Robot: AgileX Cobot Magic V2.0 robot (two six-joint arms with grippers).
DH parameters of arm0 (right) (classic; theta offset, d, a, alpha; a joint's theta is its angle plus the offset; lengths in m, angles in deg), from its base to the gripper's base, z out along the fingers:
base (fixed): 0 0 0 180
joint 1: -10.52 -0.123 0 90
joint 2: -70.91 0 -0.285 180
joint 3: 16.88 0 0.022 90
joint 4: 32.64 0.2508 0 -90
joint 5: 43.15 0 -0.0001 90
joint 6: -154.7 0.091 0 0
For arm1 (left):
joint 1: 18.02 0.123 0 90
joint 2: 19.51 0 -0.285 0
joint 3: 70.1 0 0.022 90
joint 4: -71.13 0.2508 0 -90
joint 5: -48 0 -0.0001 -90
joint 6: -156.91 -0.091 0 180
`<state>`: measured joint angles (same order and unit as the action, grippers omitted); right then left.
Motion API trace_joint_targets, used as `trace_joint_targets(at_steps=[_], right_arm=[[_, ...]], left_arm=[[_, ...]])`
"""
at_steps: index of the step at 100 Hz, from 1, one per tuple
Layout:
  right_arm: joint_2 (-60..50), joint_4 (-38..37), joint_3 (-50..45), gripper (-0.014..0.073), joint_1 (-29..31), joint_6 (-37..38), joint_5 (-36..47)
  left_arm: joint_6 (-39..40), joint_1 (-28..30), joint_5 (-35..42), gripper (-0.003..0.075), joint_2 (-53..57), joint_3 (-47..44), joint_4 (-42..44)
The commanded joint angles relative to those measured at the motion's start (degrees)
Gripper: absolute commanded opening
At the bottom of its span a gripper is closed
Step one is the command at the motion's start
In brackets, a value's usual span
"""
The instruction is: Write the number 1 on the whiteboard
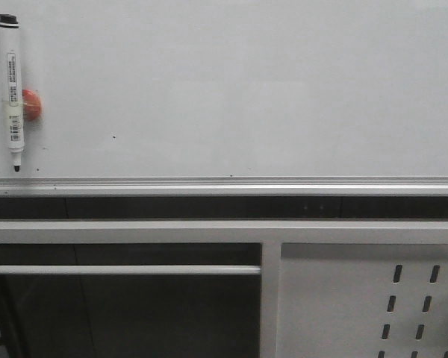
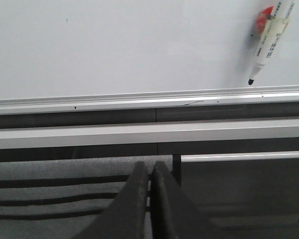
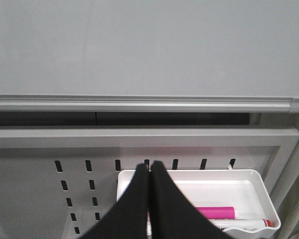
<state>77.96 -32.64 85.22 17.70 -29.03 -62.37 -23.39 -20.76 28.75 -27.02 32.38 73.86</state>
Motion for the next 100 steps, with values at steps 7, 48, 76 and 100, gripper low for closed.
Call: trace_joint_targets(at_steps=[7, 48, 76, 100], right_arm=[[-0.86, 0.00, -1.61, -0.0071, 0.29, -0.45, 0.92], [-0.86, 0.00, -1.61, -0.0071, 0.29, -0.45, 0.92], [-0.86, 0.00, -1.61, -0.0071, 0.29, -0.45, 12.37], [-0.86, 2.74, -1.61, -0.0071, 0.29, -0.45, 37.60]], left_arm=[[-0.02, 0.06, 2.94, -0.0018, 1.50, -1.23, -0.36], [-0.02, 0.06, 4.76, -0.0018, 1.50, -1.23, 0.04], [-0.02, 0.06, 24.60, -0.0018, 1.50, -1.23, 0.50], [-0.02, 0.06, 35.92, -0.0018, 1.50, -1.23, 0.50]])
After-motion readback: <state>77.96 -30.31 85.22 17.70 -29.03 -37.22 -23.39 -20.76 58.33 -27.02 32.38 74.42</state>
